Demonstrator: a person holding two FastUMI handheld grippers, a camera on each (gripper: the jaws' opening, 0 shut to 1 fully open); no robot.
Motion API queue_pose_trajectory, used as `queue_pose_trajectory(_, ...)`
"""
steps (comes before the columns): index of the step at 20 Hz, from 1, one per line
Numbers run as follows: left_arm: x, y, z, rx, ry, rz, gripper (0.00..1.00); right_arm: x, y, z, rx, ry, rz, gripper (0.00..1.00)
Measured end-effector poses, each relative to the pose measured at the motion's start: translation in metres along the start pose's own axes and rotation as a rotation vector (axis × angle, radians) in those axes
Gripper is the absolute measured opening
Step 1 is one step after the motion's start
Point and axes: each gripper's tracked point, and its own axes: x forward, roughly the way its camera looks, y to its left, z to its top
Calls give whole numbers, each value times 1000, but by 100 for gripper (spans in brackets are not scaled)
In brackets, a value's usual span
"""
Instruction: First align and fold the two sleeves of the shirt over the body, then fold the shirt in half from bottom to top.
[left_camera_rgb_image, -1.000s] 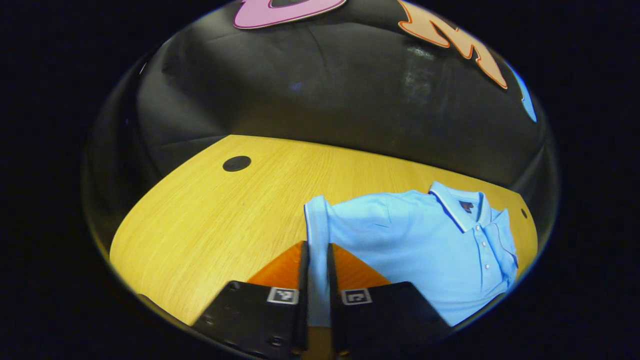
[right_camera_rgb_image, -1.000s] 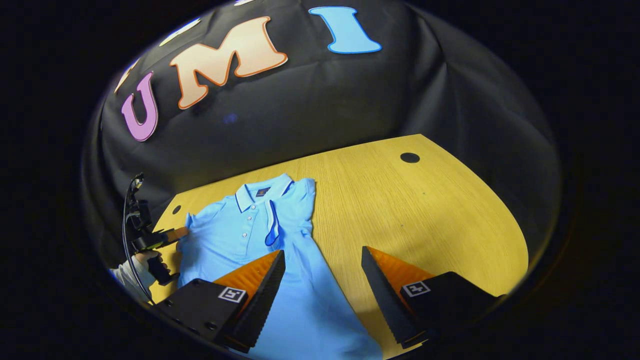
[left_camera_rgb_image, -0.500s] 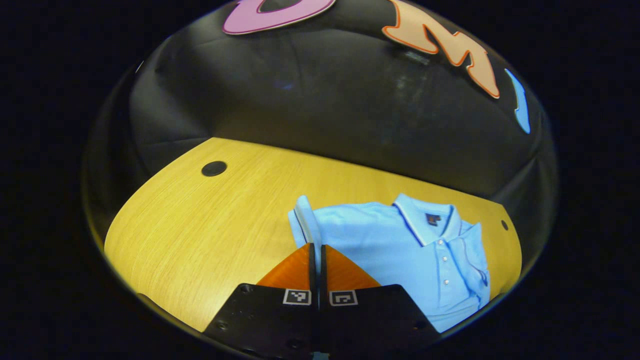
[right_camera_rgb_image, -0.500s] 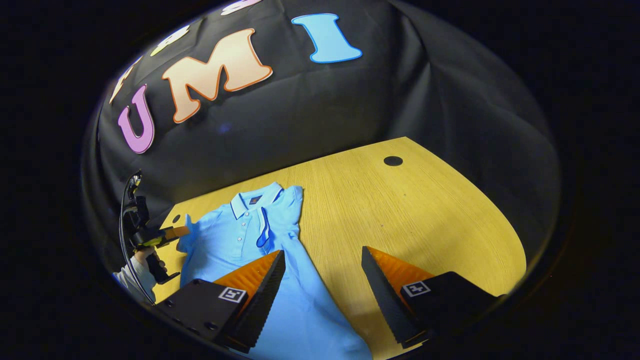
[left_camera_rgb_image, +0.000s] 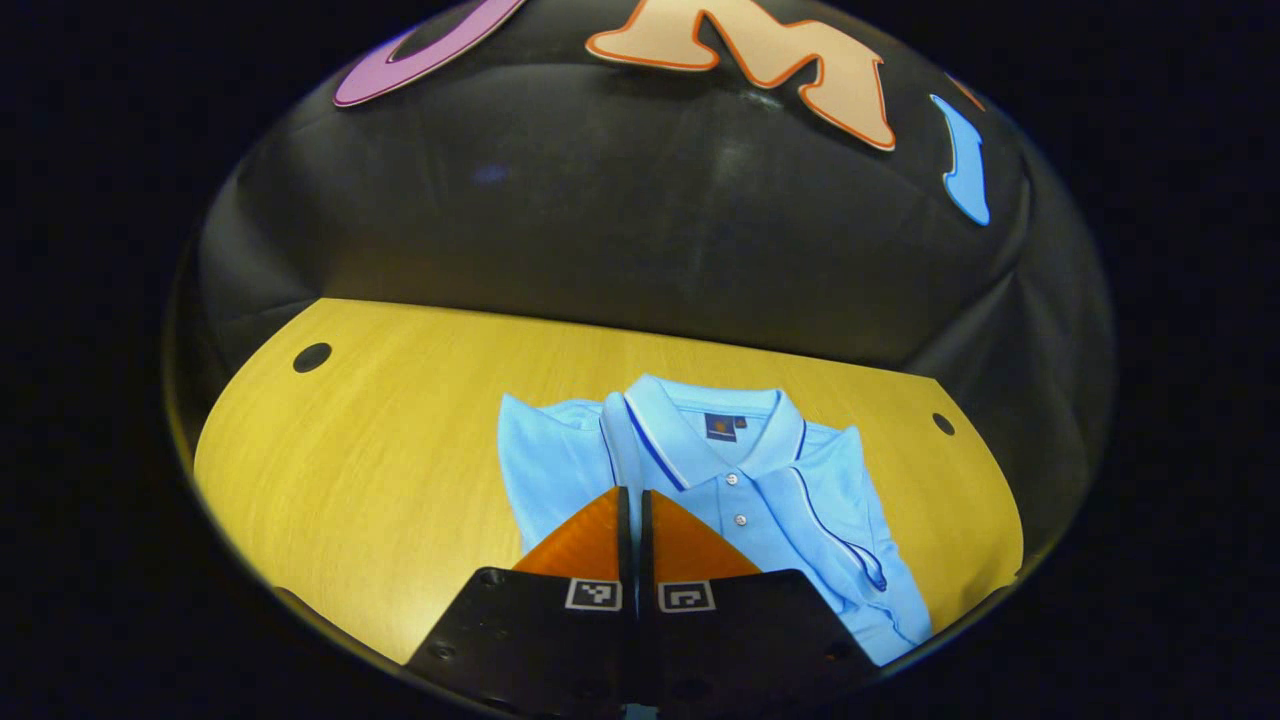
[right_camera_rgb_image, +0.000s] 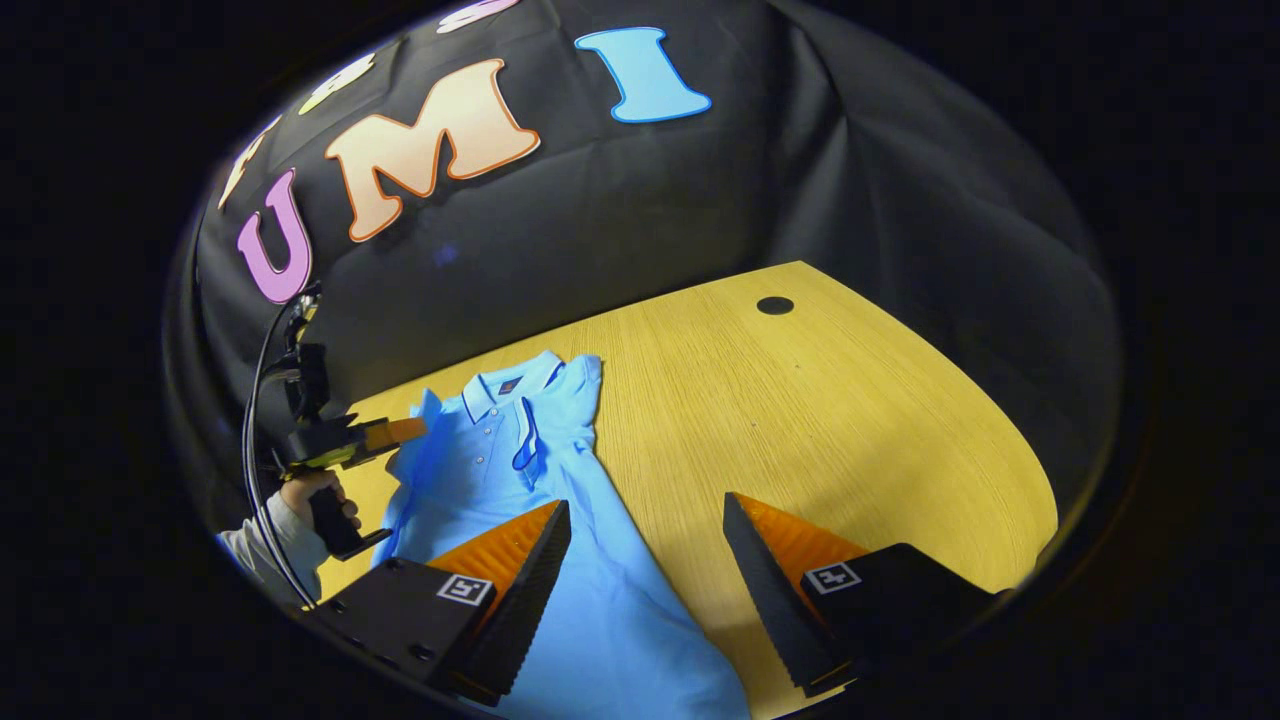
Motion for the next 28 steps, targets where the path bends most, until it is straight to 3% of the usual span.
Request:
queue_pose_trajectory(4, 8, -15, -12, 4, 13, -31, 0, -6, 1, 0, -2, -2, 0, 97)
queue_pose_trajectory(5, 1, -17, -11, -10, 13, -42, 6, -8, 3, 2, -1, -11, 5, 97)
queue_pose_trajectory(6, -6, -16, -9, -20, 11, -42, 21, -10, 5, 3, -5, -20, 15, 97)
queue_pose_trajectory(9, -37, -7, 6, -24, -61, -2, 95, -17, 9, 4, -43, -33, 52, 97)
queue_pose_trajectory(12, -86, 0, 13, -16, -114, 20, 96, -29, 8, 1, -92, -45, 74, 97)
queue_pose_trajectory(18, -180, 15, -16, 103, -152, 68, 96, -60, 9, -12, -198, -72, 121, 97)
queue_pose_trajectory(28, -271, 40, -121, 87, -60, 115, 96, -107, -8, -79, -261, -31, 115, 97)
